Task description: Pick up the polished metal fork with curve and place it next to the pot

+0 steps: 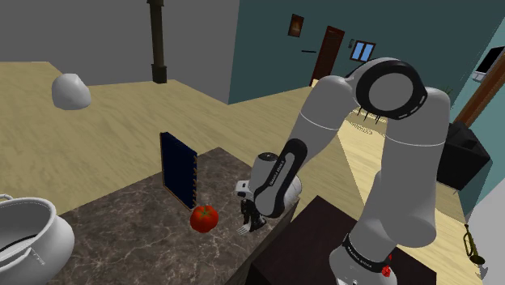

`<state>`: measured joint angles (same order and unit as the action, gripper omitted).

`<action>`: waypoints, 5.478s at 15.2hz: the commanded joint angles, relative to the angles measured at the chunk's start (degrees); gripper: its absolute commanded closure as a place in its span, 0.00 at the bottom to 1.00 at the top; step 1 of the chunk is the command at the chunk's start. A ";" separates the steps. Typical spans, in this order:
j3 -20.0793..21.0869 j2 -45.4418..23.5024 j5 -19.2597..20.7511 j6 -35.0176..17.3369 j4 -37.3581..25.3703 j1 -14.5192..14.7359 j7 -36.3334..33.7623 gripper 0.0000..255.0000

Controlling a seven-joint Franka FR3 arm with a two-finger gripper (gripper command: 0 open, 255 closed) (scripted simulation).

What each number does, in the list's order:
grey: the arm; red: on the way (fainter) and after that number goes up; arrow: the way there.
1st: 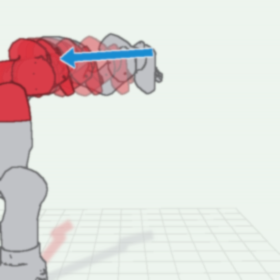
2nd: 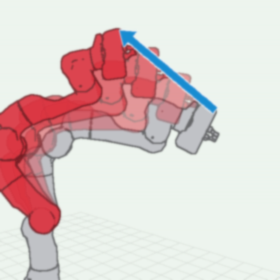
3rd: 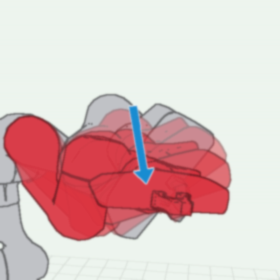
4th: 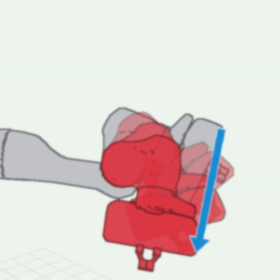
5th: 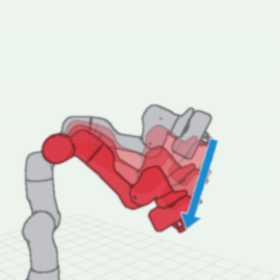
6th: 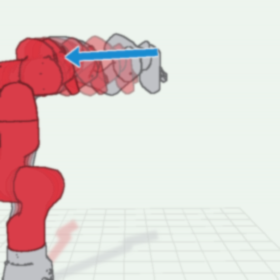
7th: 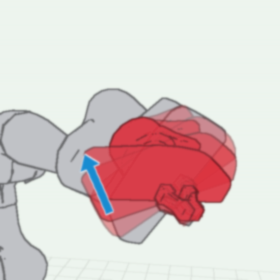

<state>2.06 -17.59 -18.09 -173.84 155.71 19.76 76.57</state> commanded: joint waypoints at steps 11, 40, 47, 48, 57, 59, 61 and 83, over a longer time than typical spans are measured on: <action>-3.03 5.49 2.43 4.37 1.66 2.72 -2.28 1.00; -6.51 34.26 15.93 32.93 1.59 3.17 -13.14 1.00; -6.24 39.09 16.55 39.88 -0.54 2.85 -13.81 1.00; -6.20 39.70 16.61 40.85 -0.91 2.82 -13.89 1.00; -3.40 34.64 15.21 44.10 -9.36 4.97 -17.77 1.00; -2.20 30.94 14.76 43.98 -13.02 5.87 -19.52 1.00; -1.09 27.26 14.54 44.08 -16.88 6.66 -21.26 1.00; 3.96 -17.53 19.30 61.03 -79.10 16.11 -37.37 1.00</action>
<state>6.00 -32.12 0.89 -114.41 81.23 35.20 39.84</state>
